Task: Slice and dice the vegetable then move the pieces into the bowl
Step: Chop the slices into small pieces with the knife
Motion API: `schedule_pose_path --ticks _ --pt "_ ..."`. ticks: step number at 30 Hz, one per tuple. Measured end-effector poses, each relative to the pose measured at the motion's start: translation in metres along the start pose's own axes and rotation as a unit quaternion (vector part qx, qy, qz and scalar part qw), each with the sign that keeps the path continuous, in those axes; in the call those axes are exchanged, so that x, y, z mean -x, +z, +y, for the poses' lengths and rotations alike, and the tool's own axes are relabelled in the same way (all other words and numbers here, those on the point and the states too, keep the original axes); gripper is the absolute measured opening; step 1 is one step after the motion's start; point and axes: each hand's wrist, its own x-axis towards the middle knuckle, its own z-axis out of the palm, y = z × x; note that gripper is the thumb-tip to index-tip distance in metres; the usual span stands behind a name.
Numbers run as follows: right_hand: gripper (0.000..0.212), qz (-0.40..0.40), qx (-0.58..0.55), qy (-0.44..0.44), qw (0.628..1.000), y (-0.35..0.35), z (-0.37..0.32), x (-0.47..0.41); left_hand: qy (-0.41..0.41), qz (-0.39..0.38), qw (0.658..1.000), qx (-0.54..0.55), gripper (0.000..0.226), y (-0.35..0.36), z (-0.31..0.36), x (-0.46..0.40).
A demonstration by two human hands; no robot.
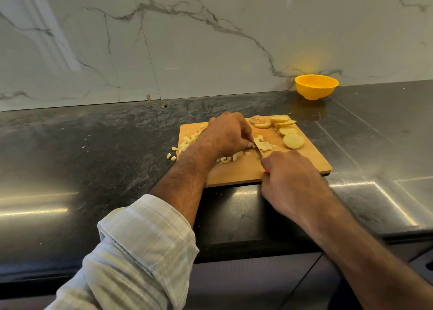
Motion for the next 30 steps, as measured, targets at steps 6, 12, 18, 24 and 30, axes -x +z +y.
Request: schedule_pose_path --ticks 6,12,18,24,30 --pt "0.030 0.083 -0.058 0.013 0.995 -0.001 0.026 0.006 0.010 0.060 0.998 0.017 0.009 -0.008 -0.018 -0.001" --pt "0.019 0.067 -0.028 0.056 0.996 0.006 0.029 -0.004 0.012 0.111 0.994 0.014 0.014 -0.008 -0.025 -0.004" --pt "0.032 0.048 -0.042 0.014 0.998 0.013 0.007 -0.023 0.004 0.148 0.989 0.002 0.021 -0.010 -0.030 -0.006" --pt "0.031 0.113 -0.057 0.021 0.992 0.002 0.027 -0.031 -0.019 0.180 0.983 0.000 0.025 -0.017 -0.038 -0.006" --pt "0.040 0.074 -0.077 0.001 0.994 0.006 0.017 -0.041 -0.036 0.205 0.978 0.003 0.028 -0.018 -0.045 -0.006"
